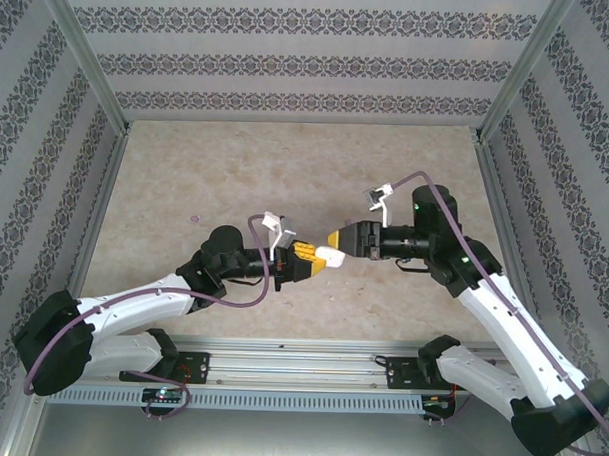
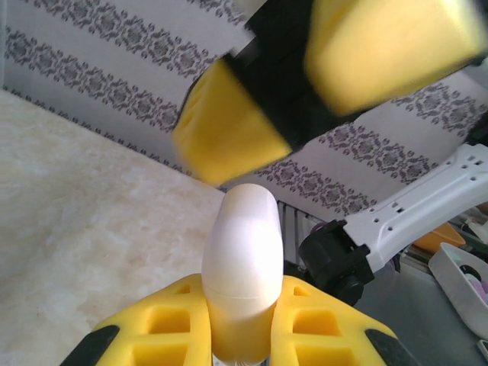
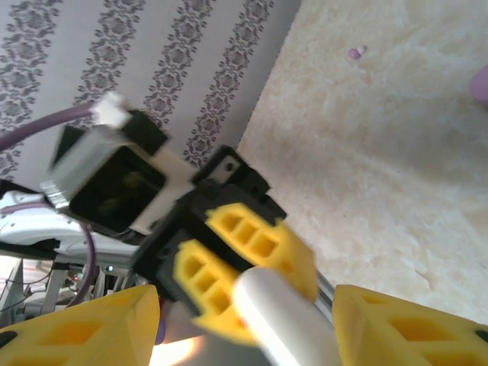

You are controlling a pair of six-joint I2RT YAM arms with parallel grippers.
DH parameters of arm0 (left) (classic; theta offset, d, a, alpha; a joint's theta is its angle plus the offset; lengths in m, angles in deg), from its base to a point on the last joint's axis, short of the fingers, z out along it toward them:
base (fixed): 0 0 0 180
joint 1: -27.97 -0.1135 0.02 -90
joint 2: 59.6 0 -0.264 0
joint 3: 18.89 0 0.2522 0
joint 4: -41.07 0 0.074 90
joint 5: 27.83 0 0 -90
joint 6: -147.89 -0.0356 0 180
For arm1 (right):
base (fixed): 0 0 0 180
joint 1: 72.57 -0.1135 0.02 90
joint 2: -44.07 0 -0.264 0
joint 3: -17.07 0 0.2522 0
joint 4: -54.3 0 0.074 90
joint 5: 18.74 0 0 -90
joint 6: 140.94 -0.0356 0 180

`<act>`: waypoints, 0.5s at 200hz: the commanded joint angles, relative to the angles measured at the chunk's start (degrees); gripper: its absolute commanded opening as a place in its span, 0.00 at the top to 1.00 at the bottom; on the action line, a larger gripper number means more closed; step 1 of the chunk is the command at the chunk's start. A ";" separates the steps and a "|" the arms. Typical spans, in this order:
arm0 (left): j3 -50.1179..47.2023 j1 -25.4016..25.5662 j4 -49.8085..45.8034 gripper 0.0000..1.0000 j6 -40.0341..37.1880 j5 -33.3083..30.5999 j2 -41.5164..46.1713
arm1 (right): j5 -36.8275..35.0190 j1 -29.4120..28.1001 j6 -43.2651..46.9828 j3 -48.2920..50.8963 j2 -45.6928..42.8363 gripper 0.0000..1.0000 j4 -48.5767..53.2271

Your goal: Insert the wireless bluetooth earbuds into the charging case

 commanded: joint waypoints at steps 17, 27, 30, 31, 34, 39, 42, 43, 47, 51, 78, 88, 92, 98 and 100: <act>1.34 0.30 -3.62 1.00 1.39 -1.46 1.22 | 4.81 4.34 3.55 -4.92 -6.16 0.38 2.19; 1.38 0.22 -3.97 1.00 1.49 -1.70 1.29 | 4.12 5.22 4.41 -5.46 -6.81 0.38 3.52; 1.37 0.21 -4.02 1.00 1.49 -1.79 1.38 | 3.61 5.46 4.80 -5.58 -6.87 0.38 4.32; 1.36 0.21 -4.07 1.00 1.53 -1.81 1.41 | 3.41 5.54 4.89 -5.64 -6.91 0.38 4.59; 1.43 0.17 -4.22 1.00 1.57 -1.94 1.51 | 2.72 5.74 5.41 -5.84 -6.96 0.38 5.41; 1.52 0.13 -4.55 1.00 1.40 -2.16 1.51 | 1.42 5.89 6.17 -6.09 -6.92 0.38 6.99; 1.60 0.12 -4.78 1.00 1.41 -2.29 1.68 | 0.51 5.98 6.71 -6.21 -6.89 0.38 8.00; 1.61 0.12 -4.89 1.00 1.41 -2.29 1.65 | 0.15 6.03 6.90 -6.26 -6.88 0.38 8.31; 1.68 0.03 -5.19 1.00 1.36 -2.52 1.78 | -1.27 6.14 7.41 -6.32 -6.80 0.38 9.61; 1.77 -0.01 -5.65 1.00 1.31 -2.71 1.89 | -2.78 6.22 7.89 -6.38 -6.64 0.38 10.86; 3.02 -1.16 -12.02 1.00 0.97 -4.89 2.83 | -14.34 6.35 9.54 -5.07 -5.02 0.38 17.80; 3.43 -1.90 -14.76 1.00 1.00 -5.56 3.18 | -17.44 6.34 9.45 -3.91 -4.44 0.39 18.71; 3.60 -2.25 -15.94 1.00 1.04 -6.16 3.21 | -18.36 6.41 9.23 -3.49 -4.16 0.39 18.91; 3.79 -2.86 -17.68 1.00 1.05 -6.72 3.36 | -19.40 6.38 8.92 -2.61 -3.76 0.39 19.01; 3.93 -3.11 -18.19 1.00 1.11 -6.88 3.37 | -19.67 6.34 8.79 -2.31 -3.68 0.39 19.00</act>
